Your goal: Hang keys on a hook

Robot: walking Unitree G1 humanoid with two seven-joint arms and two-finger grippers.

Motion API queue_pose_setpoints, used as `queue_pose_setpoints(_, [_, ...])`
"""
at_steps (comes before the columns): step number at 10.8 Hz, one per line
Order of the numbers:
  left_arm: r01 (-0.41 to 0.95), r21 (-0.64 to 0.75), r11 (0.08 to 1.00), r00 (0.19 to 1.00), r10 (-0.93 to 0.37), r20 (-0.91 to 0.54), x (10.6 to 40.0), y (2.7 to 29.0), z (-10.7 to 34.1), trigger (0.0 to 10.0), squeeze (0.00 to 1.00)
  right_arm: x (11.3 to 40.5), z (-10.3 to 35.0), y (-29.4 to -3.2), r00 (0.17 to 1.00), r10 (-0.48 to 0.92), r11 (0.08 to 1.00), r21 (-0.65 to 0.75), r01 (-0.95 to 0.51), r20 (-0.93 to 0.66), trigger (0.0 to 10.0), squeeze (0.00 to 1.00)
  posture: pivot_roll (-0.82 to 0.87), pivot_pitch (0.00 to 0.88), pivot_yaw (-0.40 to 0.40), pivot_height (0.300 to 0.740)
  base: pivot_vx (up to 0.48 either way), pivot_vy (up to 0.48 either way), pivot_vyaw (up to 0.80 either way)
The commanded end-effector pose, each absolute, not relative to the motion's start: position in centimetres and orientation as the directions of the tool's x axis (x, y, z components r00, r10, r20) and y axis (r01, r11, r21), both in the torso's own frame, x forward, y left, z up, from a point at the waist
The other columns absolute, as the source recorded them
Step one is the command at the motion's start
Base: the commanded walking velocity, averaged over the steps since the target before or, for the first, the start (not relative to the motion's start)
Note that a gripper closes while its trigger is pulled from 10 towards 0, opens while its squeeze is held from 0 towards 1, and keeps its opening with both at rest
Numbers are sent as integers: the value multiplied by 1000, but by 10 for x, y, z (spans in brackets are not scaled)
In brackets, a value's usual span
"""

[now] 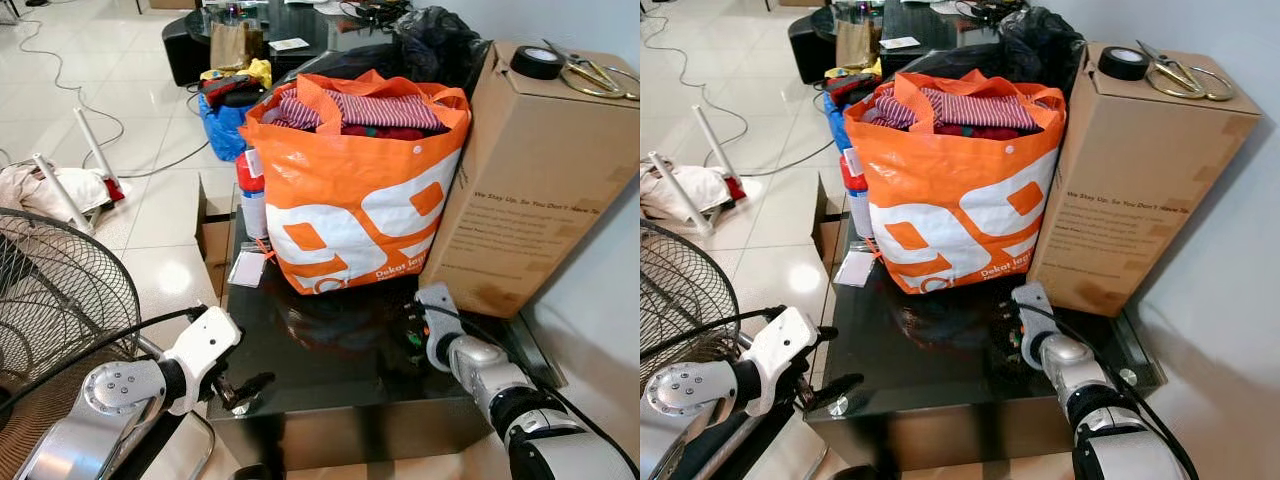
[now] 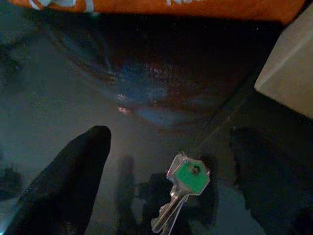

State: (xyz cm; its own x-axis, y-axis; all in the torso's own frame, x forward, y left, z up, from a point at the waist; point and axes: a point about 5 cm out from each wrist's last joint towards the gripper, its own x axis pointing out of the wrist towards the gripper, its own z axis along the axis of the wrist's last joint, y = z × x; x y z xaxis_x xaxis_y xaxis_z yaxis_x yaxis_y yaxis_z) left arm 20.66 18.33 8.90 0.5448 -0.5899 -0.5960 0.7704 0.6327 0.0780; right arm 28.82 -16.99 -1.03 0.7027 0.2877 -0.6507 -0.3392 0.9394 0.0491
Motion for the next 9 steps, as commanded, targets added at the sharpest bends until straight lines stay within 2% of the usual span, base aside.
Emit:
queue_pose_setpoints(1, [777, 74, 625, 536, -596, -598, 205, 182, 90, 10000, 0, 293, -6, -171, 709, 285, 945, 66, -320, -645, 0, 0, 45, 0, -3, 740, 0, 0, 0])
queue_pose_setpoints(5, [780, 57, 623, 525, -601, -603, 201, 182, 90, 10000, 0, 289, -11, -167, 691, 281, 946, 72, -315, -666, 0, 0, 54, 0, -6, 740, 0, 0, 0])
queue_pose_setpoints(9, [785, 46, 618, 514, -608, -605, 200, 181, 90, 10000, 0, 287, -13, -174, 683, 247, 954, 50, -294, -687, 0, 0, 49, 0, -4, 740, 0, 0, 0])
